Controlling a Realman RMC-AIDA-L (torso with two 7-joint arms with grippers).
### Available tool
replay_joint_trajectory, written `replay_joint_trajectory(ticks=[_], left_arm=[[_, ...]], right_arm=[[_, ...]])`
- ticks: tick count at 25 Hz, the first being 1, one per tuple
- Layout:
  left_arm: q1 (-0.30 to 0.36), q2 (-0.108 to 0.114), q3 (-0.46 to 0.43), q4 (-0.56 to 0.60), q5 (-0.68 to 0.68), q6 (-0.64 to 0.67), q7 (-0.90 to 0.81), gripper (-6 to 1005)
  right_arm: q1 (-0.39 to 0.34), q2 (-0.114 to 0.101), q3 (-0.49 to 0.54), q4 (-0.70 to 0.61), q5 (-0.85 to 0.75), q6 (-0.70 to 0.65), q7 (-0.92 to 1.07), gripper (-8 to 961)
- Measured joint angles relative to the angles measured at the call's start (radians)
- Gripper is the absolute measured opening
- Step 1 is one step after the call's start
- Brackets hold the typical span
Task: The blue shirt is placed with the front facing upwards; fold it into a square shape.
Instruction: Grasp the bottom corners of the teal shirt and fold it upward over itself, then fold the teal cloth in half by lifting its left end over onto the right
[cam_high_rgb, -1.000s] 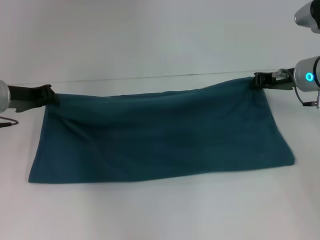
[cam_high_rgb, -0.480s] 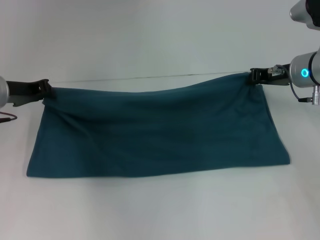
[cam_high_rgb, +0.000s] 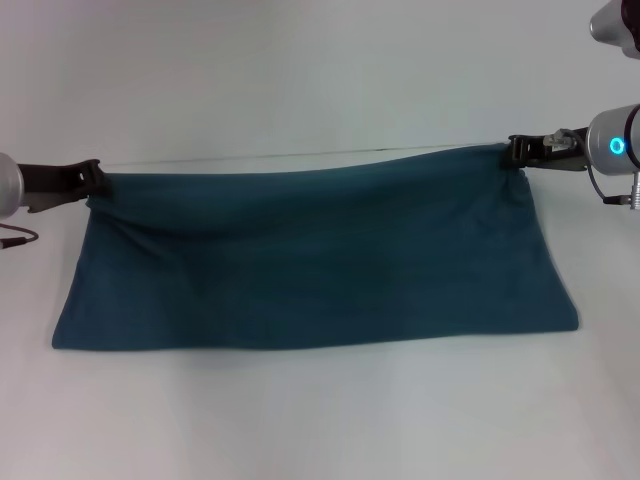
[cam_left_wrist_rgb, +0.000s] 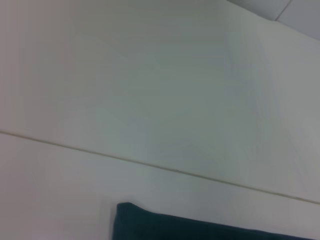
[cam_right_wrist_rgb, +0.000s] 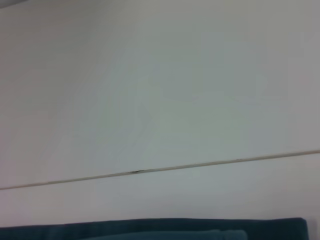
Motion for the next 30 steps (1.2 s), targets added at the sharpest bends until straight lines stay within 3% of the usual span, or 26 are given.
replay_joint_trajectory(ticks=[7,11,14,17,26,30], left_arm=[[0.0,-0.01,-0.005,0.006,-0.008,-0.004,0.004,54],[0.003,-0.01,-0.008,0.008,-0.008,-0.014,-0.005,62],[0.007,-0.01,-0.009,0.01,-0.008,-0.024,-0.022,249],[0.011,-0.009,-0.01,0.018,-0.008,-0.027,-0.04,322],[0.034,-0.01,-0.011,0.06,-0.015,0.011,-0.065,573],[0.068,-0.001,-0.011,0.114,-0.091,0.137,-0.066,732]], right_arm=[[0.002,-0.001,-0.004,0.0,0.0,0.006,-0.007,87],[0.0,-0.013,-0.009,-0.001,-0.002,0.013,-0.003,118],[0.002,-0.026,-0.009,0.0,-0.003,0.016,-0.002,165],[0.012,-0.041,-0.009,0.0,-0.003,0.011,-0.001,212],[0.015,-0.084,0.003,-0.021,0.042,-0.159,0.0,618],[-0.018,-0.1,0.021,-0.077,0.158,-0.334,-0.02,743]])
